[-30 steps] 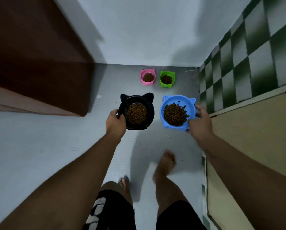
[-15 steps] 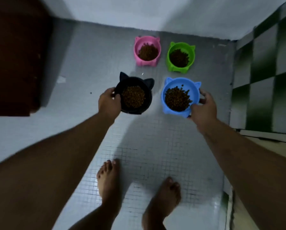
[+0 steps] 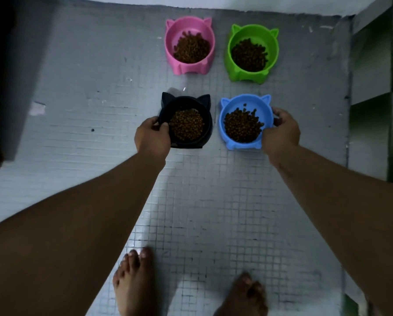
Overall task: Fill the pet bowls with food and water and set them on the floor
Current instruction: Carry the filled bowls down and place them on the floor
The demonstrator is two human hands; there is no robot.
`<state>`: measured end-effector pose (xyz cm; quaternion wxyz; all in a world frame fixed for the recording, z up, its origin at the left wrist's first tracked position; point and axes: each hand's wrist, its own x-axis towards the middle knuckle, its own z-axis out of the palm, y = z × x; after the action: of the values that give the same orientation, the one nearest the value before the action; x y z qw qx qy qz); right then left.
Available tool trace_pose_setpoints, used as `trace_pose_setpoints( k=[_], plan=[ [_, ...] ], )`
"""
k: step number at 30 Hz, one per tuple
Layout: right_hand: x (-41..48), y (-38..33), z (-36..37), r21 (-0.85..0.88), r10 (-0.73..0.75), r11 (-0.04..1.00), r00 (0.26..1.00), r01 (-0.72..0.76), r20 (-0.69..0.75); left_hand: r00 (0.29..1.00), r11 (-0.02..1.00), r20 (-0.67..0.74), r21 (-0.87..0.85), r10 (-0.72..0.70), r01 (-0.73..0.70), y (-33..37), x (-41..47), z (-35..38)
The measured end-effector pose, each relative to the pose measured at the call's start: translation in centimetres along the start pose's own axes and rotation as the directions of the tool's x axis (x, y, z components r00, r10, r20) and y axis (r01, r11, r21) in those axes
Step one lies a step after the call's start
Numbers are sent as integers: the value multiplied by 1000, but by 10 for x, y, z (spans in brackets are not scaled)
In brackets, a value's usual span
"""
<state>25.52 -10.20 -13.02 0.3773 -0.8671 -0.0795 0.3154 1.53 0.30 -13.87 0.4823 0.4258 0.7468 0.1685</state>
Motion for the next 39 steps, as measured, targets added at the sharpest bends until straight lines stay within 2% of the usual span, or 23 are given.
trace_pose_setpoints(
  k=[6, 9, 13, 16, 19, 23, 30, 35, 39],
  plan=[
    [15, 15, 4, 54, 33, 998, 998, -35, 45, 1000, 1000, -17, 8, -20, 20, -2, 5, 2],
    [19, 21, 7, 104, 103, 988, 991, -111, 86, 999, 999, -4, 31, -45, 45, 1, 8, 2],
    [3, 12, -2, -65, 120, 991, 988, -114, 93, 992, 987, 91, 143, -89, 76, 20, -2, -10],
    [-30, -18, -25, -84, 54, 995, 996, -47, 72, 994, 978, 113, 208, -6, -18, 52, -31, -32],
    [-79, -61, -58, -57, -47, 997, 997, 51, 65, 987, 957, 130, 261, 96, -127, 91, -76, -61],
    [-164, -123, -111, 8, -68, 998, 984, 68, 166, 975, 956, 180, 235, 133, -174, 143, -159, -109],
    [-337, -222, -239, 77, 61, 994, 984, -75, 170, 950, 925, 243, 277, 196, -261, 219, -340, -227],
    [-447, -289, -309, 37, -45, 999, 971, 38, 235, 943, 927, 231, 236, 238, -292, 258, -452, -313],
    [-502, -320, -336, 52, -148, 989, 945, 139, 292, 905, 901, 242, 176, 351, -397, 267, -502, -358]
  ],
)
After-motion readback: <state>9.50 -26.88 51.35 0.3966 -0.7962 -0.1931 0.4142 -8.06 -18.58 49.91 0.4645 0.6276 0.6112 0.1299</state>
